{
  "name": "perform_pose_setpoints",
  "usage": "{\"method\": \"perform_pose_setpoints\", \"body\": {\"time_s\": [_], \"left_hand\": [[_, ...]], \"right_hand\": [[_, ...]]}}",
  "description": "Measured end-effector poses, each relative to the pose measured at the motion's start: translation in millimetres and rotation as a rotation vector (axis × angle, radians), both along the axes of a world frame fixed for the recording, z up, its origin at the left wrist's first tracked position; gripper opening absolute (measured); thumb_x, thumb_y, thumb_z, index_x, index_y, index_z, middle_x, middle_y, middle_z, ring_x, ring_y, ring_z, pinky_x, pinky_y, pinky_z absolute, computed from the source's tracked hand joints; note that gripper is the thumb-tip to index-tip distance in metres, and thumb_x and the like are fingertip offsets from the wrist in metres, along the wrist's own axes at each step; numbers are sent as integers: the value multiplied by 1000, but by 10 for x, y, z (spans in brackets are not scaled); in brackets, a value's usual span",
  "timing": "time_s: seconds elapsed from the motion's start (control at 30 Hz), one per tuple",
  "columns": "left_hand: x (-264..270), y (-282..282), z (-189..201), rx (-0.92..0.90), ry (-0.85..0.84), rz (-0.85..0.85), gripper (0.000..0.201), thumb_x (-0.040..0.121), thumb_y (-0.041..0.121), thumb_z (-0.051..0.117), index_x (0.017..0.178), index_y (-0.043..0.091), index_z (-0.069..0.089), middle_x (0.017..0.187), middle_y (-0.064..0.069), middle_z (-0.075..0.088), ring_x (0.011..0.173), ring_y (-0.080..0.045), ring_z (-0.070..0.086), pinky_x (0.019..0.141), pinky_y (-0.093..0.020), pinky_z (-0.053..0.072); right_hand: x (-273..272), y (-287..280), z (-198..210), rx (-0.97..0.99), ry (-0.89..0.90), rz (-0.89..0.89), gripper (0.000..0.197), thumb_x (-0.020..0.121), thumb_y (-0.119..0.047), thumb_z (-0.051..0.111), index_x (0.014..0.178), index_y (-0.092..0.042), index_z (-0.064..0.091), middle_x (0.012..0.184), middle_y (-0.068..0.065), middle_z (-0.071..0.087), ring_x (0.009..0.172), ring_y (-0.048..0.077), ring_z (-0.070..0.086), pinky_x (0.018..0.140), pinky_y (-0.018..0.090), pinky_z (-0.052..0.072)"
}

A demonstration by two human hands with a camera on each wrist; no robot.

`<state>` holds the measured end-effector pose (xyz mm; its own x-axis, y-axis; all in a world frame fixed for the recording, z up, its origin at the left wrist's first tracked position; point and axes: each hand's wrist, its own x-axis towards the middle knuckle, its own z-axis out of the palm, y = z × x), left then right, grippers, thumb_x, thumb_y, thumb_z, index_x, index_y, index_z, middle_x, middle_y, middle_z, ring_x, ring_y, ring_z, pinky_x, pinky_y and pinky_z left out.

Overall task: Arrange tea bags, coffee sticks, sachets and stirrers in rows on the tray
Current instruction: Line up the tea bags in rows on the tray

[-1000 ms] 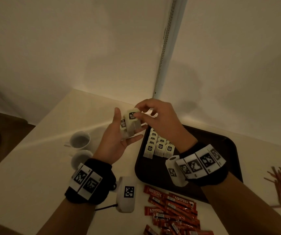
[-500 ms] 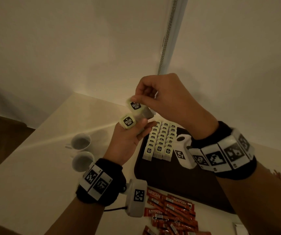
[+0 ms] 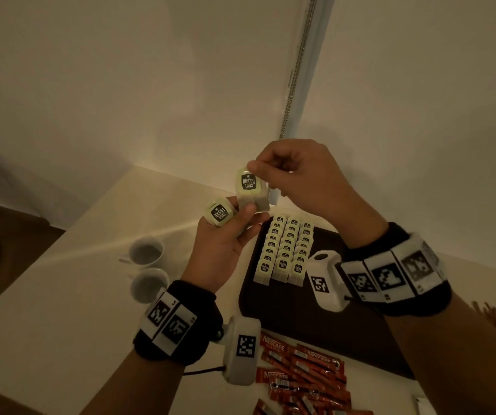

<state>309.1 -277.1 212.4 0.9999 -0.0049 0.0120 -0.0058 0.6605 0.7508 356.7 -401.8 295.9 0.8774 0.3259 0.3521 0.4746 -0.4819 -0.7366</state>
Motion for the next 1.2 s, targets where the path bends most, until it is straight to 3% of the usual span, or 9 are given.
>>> {"method": "perform_pose_setpoints", "body": {"time_s": [0.17, 0.37, 0.5, 0.6, 0.77, 0.9, 1.0, 1.13, 1.2], "left_hand": [[14, 0, -22, 91, -7, 43, 13, 83, 5, 59, 92, 14, 63, 77, 1, 72, 71, -11, 69, 61, -19, 53], [-2, -37, -47, 73, 15, 19, 18, 73, 14, 64, 91, 14, 63, 84, 0, 74, 84, -16, 71, 63, -20, 54], [6, -50, -57, 63, 25, 6, 16, 77, 15, 60, 93, 15, 60, 85, 3, 74, 85, -14, 71, 62, -19, 53], [12, -53, -70, 52, 33, 1, 12, 77, 17, 59, 89, 16, 59, 81, 3, 73, 81, -13, 71, 59, -19, 53], [40, -29, -171, 57, 58, -7, 23, 78, 27, 59, 98, 17, 61, 88, 1, 73, 81, -15, 69, 60, -21, 53], [86, 139, -266, -23, 183, 30, 40, 78, 43, 54, 105, 14, 61, 91, -4, 73, 81, -18, 70, 62, -22, 56], [139, 264, -319, -27, 230, 26, 42, 85, 49, 45, 101, 13, 61, 91, -6, 73, 81, -18, 71, 63, -23, 56], [164, 325, -342, 27, 249, 27, 42, 92, 48, 39, 100, 13, 61, 93, -6, 73, 83, -20, 71, 65, -24, 57], [165, 328, -356, 49, 262, 27, 42, 95, 47, 37, 100, 14, 61, 91, -6, 73, 81, -19, 71, 64, -24, 56]], "right_hand": [[-4, -51, -117, 46, 144, 54, 15, 85, -18, 68, 99, -18, 69, 74, 1, 68, 60, 2, 60, 53, 15, 47], [-10, -64, -94, -4, 85, 60, 6, 84, -19, 69, 90, -19, 70, 78, -2, 71, 67, 2, 64, 58, 11, 47], [-12, -66, -57, 11, 78, 61, 6, 84, -18, 69, 88, -21, 70, 78, -9, 67, 68, 20, 66, 61, 29, 56], [-6, -81, -63, 19, 73, 78, 7, 84, -18, 69, 87, -25, 70, 78, -7, 67, 67, 20, 66, 63, 34, 57], [28, -147, -164, -4, 31, 66, 6, 83, -21, 69, 88, -23, 72, 78, -11, 69, 69, 3, 61, 61, 12, 46], [76, -363, -498, -77, 100, -12, 14, 80, -17, 72, 94, -20, 72, 78, -12, 67, 67, -6, 59, 66, 3, 42], [79, -537, -956, -237, 275, -73, 20, 82, -14, 69, 102, -16, 70, 93, -2, 70, 72, -5, 57, 65, 0, 40], [53, -705, -1557, -443, 481, -73, 26, 89, -15, 61, 115, -10, 65, 114, 5, 65, 97, 9, 58, 91, 18, 44], [58, -762, -1807, -582, 542, -42, 26, 92, -15, 58, 117, -11, 63, 119, 5, 63, 106, 15, 57, 94, 22, 41]]}}
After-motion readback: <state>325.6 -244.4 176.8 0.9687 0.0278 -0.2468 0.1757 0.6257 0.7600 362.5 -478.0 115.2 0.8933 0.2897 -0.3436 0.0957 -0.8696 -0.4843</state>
